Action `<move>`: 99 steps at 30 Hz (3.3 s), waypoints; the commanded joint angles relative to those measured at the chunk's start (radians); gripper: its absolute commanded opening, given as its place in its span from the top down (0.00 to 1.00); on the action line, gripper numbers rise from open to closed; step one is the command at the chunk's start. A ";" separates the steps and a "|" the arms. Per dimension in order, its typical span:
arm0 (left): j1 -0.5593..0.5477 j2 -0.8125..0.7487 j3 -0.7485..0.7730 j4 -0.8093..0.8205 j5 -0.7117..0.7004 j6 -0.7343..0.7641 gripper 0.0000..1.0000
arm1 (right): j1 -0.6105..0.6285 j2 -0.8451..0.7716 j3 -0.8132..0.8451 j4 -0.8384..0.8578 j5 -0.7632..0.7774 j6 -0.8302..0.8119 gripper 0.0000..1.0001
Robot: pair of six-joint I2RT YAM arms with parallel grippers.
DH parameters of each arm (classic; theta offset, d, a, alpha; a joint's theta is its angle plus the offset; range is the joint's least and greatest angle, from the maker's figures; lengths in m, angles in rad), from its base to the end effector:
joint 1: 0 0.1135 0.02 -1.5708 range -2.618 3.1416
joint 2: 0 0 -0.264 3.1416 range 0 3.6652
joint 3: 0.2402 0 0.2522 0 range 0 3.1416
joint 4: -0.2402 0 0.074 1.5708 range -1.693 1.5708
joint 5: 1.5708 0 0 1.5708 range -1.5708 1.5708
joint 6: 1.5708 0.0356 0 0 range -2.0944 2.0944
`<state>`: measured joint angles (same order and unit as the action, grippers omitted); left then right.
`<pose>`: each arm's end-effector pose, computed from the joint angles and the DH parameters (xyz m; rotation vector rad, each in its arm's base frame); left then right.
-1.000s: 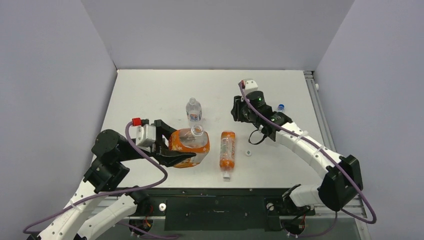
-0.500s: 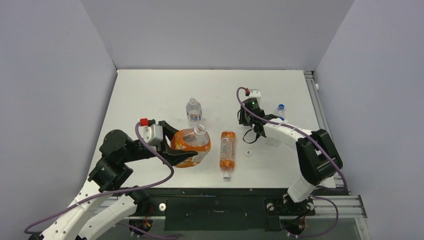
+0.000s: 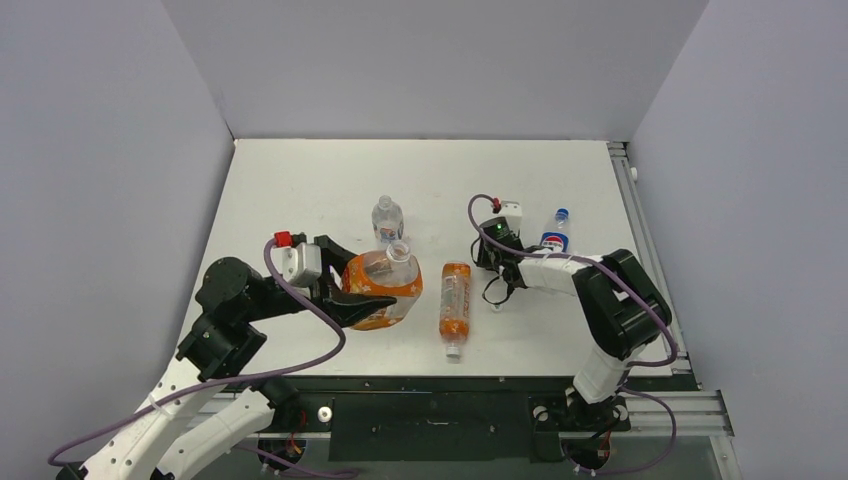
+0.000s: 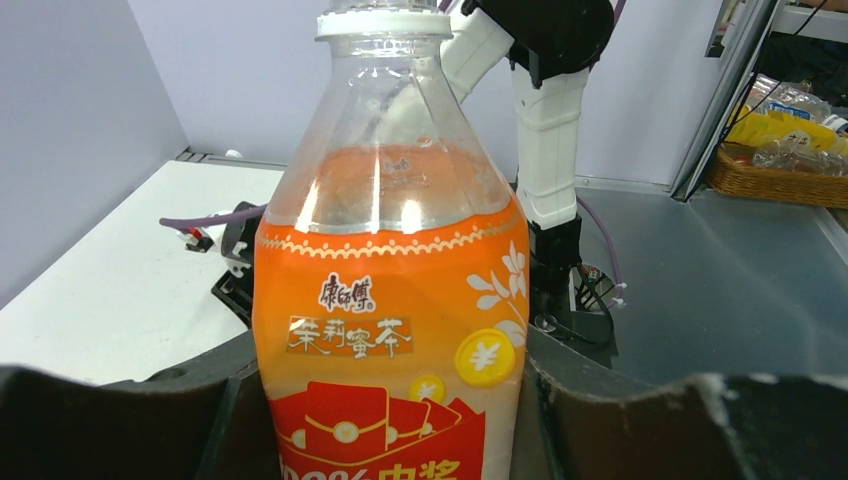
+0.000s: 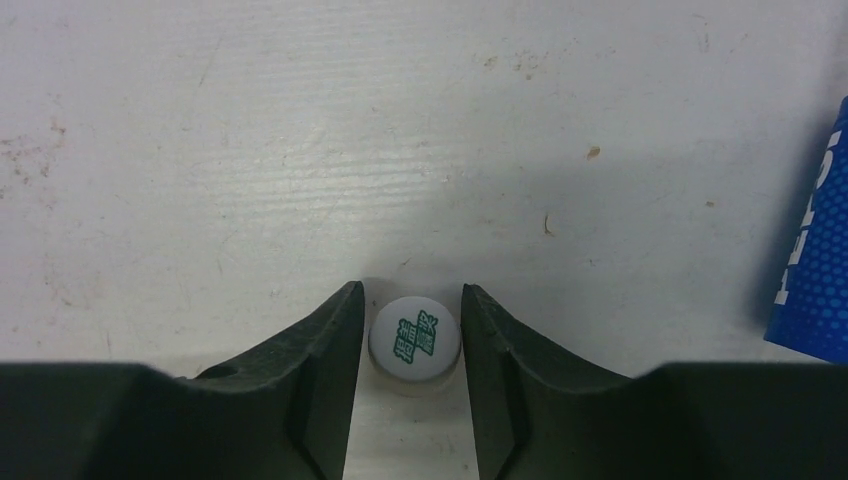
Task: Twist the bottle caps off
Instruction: Place the bottle cap at the center of the board, then place the plastic bottle at the center of the board.
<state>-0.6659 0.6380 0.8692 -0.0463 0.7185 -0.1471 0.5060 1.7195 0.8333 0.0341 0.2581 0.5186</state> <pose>0.0891 -0.0998 0.4038 0.9726 1.1925 -1.1513 0.2947 0.1529 0.1412 0.1316 2.3889 0.1697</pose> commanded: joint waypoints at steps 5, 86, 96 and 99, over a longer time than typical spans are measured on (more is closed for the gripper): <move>0.003 0.004 0.056 0.076 -0.019 -0.031 1.00 | 0.039 -0.163 0.012 -0.059 0.051 0.007 0.36; 0.034 -0.155 0.041 -0.313 -0.491 0.177 0.03 | 0.345 -0.415 0.487 -0.070 -0.068 -0.509 1.00; 0.034 -0.165 0.053 -0.349 -0.471 0.186 0.03 | 0.185 -0.163 0.395 0.353 0.009 -0.454 1.00; 0.035 -0.164 0.047 -0.335 -0.468 0.181 0.03 | 0.153 -0.055 0.402 0.440 0.024 -0.412 1.00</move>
<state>-0.6331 0.4747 0.9024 -0.3969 0.2619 0.0231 0.6983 1.5669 1.2373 0.2417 0.2329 0.0391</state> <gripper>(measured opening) 0.968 0.324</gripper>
